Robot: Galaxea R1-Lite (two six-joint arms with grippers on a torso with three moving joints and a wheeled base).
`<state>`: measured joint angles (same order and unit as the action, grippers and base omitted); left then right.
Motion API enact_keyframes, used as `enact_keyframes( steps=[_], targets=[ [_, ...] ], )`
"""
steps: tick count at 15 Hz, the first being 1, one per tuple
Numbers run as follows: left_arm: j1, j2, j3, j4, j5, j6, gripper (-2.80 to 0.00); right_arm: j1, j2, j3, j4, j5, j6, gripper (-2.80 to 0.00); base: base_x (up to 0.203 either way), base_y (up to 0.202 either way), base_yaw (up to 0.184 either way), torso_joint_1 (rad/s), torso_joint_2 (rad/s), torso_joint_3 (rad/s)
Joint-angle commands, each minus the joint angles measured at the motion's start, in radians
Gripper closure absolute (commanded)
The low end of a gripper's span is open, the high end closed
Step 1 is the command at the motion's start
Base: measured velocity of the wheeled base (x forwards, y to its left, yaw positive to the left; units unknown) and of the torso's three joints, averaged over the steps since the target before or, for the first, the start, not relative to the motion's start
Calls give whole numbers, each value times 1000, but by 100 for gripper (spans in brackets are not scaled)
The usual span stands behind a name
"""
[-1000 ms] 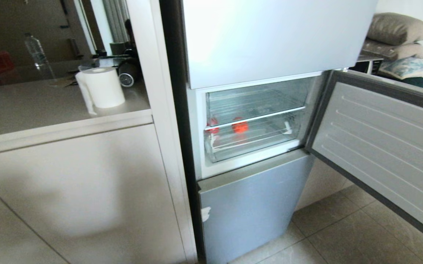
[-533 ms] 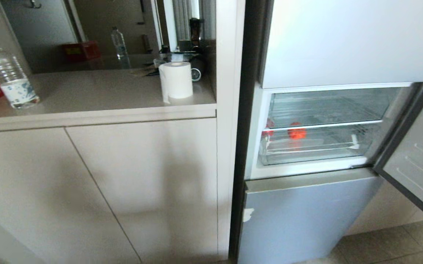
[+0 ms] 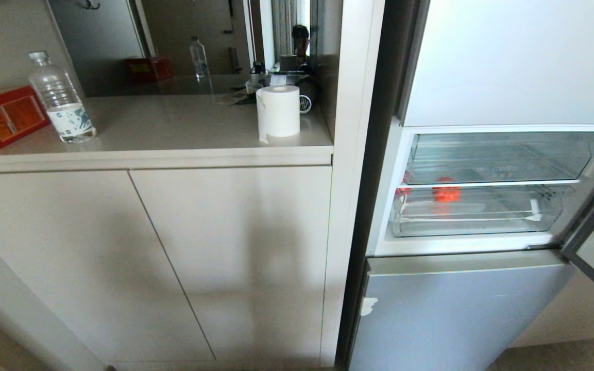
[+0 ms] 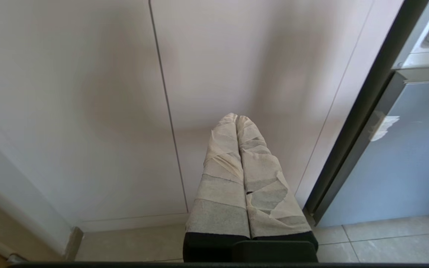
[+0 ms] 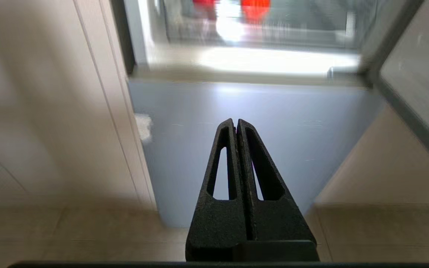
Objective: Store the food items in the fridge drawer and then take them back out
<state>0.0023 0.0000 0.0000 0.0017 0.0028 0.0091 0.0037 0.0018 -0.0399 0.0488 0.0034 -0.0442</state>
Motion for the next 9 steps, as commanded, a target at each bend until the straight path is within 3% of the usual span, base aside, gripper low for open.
enact_keyframes(
  steps=[1, 5, 6, 9],
  targets=[
    [1, 2, 0, 0, 0, 0, 0, 1, 71, -101, -11, 28, 24, 0, 0, 0, 0, 0, 0, 0],
    [1, 2, 0, 0, 0, 0, 0, 4, 543, -307, -90, 157, 169, 0, 0, 0, 0, 0, 0, 0],
    [1, 3, 0, 0, 0, 0, 0, 5, 678, -334, -149, 191, 198, -280, 0, 0, 0, 0, 0, 0],
    [1, 2, 0, 0, 0, 0, 0, 8, 1070, -375, -365, 254, 249, -280, 0, 0, 0, 0, 0, 0]
  ],
)
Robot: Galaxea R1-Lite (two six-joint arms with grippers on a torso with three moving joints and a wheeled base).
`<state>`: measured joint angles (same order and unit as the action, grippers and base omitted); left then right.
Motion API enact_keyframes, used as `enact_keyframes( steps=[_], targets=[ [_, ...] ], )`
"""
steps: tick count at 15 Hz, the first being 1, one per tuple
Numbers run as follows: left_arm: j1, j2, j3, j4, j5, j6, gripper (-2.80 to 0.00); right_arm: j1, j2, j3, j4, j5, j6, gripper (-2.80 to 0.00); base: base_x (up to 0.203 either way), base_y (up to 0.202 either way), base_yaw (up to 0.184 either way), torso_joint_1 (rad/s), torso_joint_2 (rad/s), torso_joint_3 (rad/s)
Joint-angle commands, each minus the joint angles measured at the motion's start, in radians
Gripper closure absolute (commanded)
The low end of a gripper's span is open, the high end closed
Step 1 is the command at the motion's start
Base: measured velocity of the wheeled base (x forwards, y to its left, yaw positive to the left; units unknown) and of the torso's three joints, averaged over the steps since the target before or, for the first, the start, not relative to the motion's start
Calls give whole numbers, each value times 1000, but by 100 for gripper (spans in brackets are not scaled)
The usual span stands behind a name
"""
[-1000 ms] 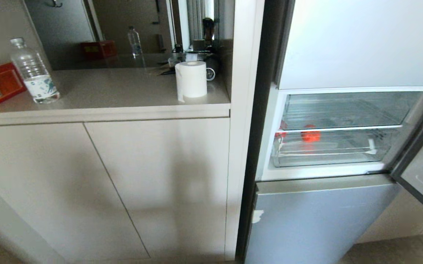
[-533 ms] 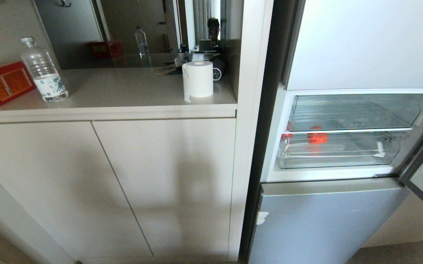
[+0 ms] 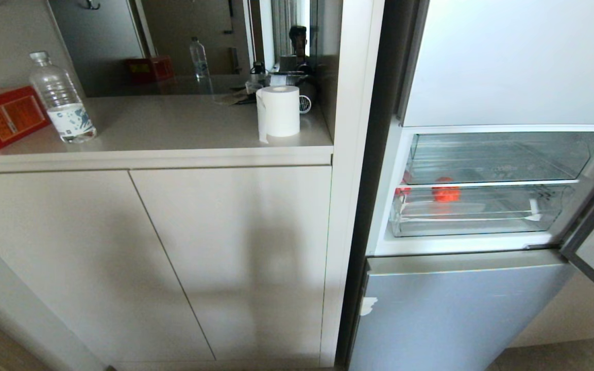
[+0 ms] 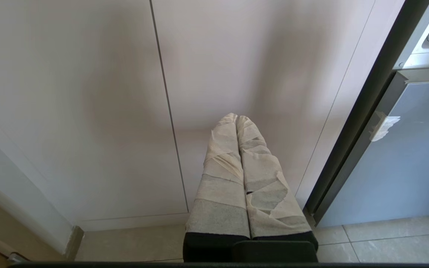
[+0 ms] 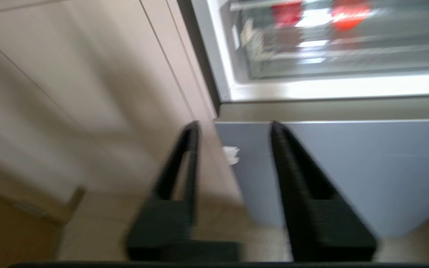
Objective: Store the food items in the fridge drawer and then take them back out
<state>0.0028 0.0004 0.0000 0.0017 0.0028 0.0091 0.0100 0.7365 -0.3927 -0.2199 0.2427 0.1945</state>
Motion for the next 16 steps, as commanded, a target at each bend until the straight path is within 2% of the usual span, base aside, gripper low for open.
enact_keyframes(
  steps=[1, 5, 9, 10, 12, 16],
  targets=[
    [0, 1, 0, 0, 0, 0, 0, 3, 455, -28, -178, 28, 17, -280, 0, 0, 0, 0, 0, 0],
    [0, 1, 0, 0, 0, 0, 0, 10, 911, -30, -613, 56, 24, -280, 0, 0, 0, 0, 0, 0],
    [0, 1, 0, 0, 0, 0, 0, 21, 1247, -39, -1159, 55, -34, -280, 0, 0, 0, 0, 0, 0],
    [0, 3, 0, 0, 0, 0, 0, 23, 1300, -49, -1249, 41, -50, -280, 0, 0, 0, 0, 0, 0],
    [0, 1, 0, 0, 0, 0, 0, 29, 1356, -96, -1306, -37, -115, -280, 0, 0, 0, 0, 0, 0],
    [0, 1, 0, 0, 0, 0, 0, 110, 1381, -141, -1310, -179, -135, -280, 0, 0, 0, 0, 0, 0]
  ],
)
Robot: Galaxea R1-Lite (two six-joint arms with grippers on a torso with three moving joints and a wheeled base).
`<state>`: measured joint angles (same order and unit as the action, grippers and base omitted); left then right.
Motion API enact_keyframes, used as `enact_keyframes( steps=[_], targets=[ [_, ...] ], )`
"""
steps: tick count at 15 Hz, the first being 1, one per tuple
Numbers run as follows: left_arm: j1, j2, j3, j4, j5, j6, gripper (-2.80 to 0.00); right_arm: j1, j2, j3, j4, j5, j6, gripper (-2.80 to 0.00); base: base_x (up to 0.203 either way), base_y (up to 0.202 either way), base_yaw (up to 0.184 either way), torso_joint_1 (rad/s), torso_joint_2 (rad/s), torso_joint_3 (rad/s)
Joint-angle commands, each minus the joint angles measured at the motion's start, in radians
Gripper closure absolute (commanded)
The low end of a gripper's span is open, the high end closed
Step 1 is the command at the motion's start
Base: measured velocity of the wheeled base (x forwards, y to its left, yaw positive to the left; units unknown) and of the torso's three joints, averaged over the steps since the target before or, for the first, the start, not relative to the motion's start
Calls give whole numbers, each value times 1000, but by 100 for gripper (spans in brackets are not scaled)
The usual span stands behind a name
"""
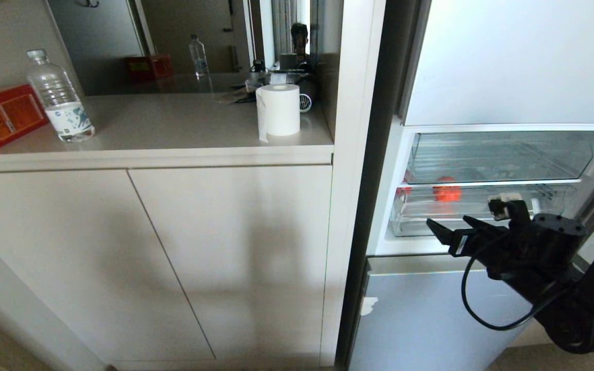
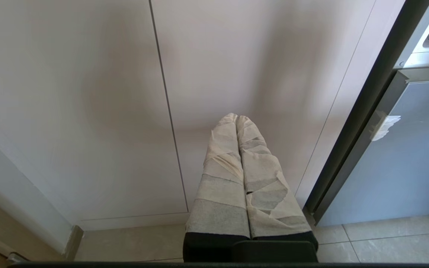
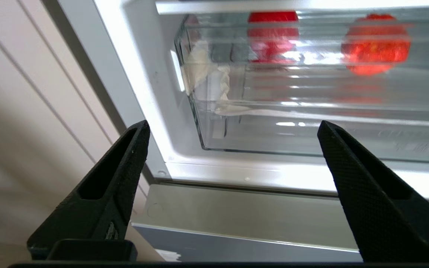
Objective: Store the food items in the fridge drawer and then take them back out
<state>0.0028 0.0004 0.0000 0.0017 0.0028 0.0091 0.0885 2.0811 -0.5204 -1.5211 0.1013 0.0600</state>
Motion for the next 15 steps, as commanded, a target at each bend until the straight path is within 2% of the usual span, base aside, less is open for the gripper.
enact_keyframes(
  steps=[1, 5, 10, 15],
  targets=[
    [0, 1, 0, 0, 0, 0, 0, 56, 51, -18, -9, -62, -2, -280, 0, 0, 0, 0, 0, 0],
    [0, 1, 0, 0, 0, 0, 0, 117, 107, -84, -9, -176, -4, -280, 0, 0, 0, 0, 0, 0],
    [0, 1, 0, 0, 1, 0, 0, 132, 167, -199, -9, -242, -5, -280, 0, 0, 0, 0, 0, 0],
    [0, 1, 0, 0, 0, 0, 0, 131, 223, -268, -9, -250, -6, -280, 0, 0, 0, 0, 0, 0]
  ],
)
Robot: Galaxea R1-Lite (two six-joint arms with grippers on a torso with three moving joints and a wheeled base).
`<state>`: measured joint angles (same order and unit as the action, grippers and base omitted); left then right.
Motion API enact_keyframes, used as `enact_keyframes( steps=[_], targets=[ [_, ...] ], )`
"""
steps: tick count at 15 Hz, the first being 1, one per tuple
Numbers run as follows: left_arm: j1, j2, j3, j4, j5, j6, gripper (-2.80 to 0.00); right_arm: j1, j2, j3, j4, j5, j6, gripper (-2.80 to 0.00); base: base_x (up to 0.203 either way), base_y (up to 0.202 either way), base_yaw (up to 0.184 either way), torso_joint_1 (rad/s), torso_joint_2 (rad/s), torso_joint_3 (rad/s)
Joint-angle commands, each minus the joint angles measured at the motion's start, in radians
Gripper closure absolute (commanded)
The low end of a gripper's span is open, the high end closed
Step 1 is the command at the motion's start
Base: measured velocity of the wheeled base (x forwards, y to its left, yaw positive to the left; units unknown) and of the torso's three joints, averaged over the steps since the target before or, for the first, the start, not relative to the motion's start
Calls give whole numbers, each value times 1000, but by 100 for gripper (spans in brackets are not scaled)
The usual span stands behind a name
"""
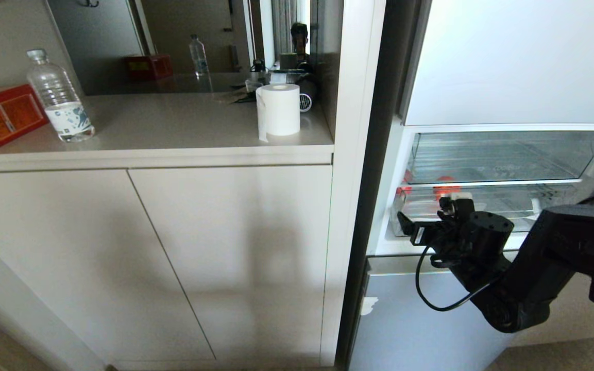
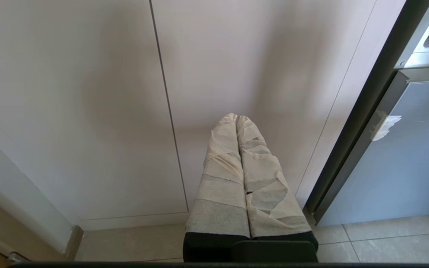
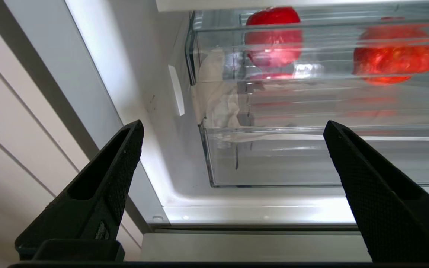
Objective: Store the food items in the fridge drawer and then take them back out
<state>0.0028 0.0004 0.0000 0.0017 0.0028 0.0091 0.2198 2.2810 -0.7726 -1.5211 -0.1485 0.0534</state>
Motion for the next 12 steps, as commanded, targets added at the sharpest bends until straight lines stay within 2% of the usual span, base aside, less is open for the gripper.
enact_keyframes(
  steps=[1, 12],
  targets=[
    [0, 2, 0, 0, 0, 0, 0, 0, 33, -33, -9, -1, 1, -280, 0, 0, 0, 0, 0, 0],
    [0, 1, 0, 0, 0, 0, 0, -2, 45, -45, -9, 0, 6, -280, 0, 0, 0, 0, 0, 0]
  ],
)
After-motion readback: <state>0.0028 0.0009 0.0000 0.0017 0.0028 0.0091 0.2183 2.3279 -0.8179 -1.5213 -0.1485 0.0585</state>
